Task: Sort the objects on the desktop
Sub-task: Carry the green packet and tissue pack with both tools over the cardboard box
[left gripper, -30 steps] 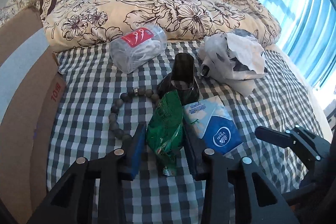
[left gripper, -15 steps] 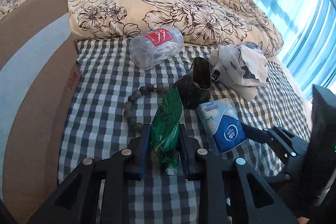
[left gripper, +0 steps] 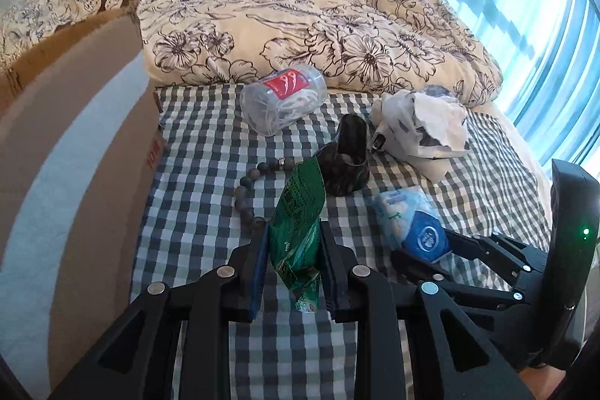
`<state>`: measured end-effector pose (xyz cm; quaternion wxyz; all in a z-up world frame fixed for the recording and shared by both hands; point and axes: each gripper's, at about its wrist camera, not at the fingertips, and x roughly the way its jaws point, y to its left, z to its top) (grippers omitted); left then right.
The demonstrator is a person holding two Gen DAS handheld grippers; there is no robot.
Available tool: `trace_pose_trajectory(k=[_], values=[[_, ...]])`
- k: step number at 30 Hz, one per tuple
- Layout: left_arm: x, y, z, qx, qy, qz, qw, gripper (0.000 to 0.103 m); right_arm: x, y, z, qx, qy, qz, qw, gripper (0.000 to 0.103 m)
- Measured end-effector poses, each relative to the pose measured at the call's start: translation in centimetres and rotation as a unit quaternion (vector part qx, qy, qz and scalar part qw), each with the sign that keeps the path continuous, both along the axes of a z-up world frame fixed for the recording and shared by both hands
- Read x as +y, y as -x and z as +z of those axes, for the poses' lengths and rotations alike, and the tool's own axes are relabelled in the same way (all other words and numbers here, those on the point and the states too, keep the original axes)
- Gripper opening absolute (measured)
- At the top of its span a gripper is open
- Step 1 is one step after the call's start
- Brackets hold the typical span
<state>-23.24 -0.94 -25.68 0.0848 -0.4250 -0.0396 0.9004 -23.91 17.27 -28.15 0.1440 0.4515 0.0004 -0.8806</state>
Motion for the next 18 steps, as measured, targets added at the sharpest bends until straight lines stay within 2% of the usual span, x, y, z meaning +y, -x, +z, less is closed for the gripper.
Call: trace_pose_trajectory(k=[7, 18], values=[[0.2, -2.1, 2.9, 0.014, 0.000, 0.004, 0.9999, 0.026, 2.3, -2.9, 3.0, 0.015, 0.010, -0.026, 1.000, 0.053], [0.2, -7.0, 8.4, 0.050, 0.007, 0.001, 0.9987, 0.026, 2.9, -8.5, 9.0, 0.056, 0.012, -0.039, 0.998, 0.053]])
